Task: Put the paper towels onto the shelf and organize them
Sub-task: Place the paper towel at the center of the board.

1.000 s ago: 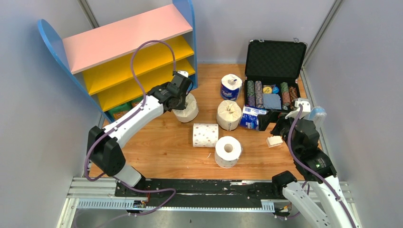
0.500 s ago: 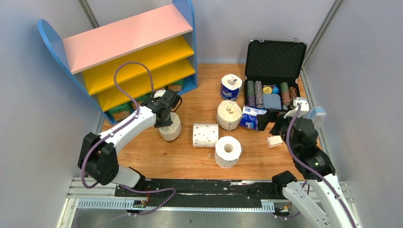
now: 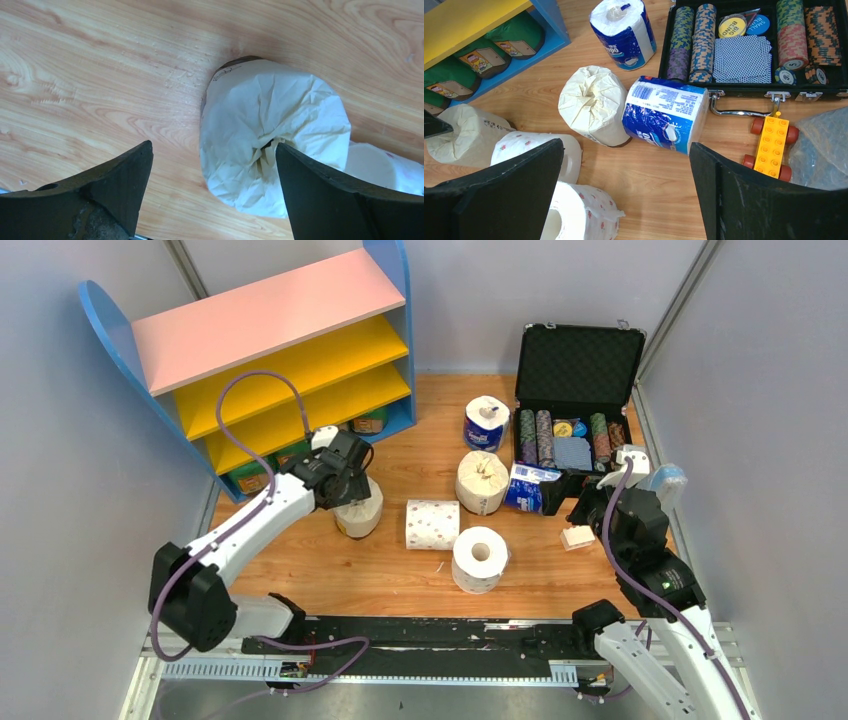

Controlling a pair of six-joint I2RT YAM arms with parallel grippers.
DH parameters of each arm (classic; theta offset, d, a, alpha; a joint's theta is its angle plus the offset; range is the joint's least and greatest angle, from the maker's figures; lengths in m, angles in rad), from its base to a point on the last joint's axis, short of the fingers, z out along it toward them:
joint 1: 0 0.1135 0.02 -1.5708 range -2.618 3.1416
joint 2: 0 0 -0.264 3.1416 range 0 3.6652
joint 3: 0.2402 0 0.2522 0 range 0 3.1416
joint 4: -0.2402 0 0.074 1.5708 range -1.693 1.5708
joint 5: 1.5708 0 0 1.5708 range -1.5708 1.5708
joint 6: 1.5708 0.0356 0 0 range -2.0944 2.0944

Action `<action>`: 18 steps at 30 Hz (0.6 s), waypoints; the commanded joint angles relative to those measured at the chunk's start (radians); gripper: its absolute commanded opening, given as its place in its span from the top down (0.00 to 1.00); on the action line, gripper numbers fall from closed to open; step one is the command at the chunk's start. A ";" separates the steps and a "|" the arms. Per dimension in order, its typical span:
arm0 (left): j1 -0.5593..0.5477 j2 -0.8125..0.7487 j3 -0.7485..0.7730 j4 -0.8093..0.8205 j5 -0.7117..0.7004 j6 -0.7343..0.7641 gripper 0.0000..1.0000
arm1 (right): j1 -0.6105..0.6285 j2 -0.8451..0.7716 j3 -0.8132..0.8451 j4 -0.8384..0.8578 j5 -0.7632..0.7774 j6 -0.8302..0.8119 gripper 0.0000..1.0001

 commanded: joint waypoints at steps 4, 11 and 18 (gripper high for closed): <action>0.000 -0.179 -0.031 -0.040 0.016 0.035 0.00 | 0.004 0.001 0.002 0.020 -0.003 0.011 0.00; -0.001 -0.323 -0.208 0.056 0.239 0.126 0.00 | 0.005 0.000 0.002 0.021 0.000 0.014 0.00; -0.001 -0.437 -0.451 0.407 0.488 0.183 0.00 | 0.004 0.003 0.002 0.022 -0.004 0.016 0.00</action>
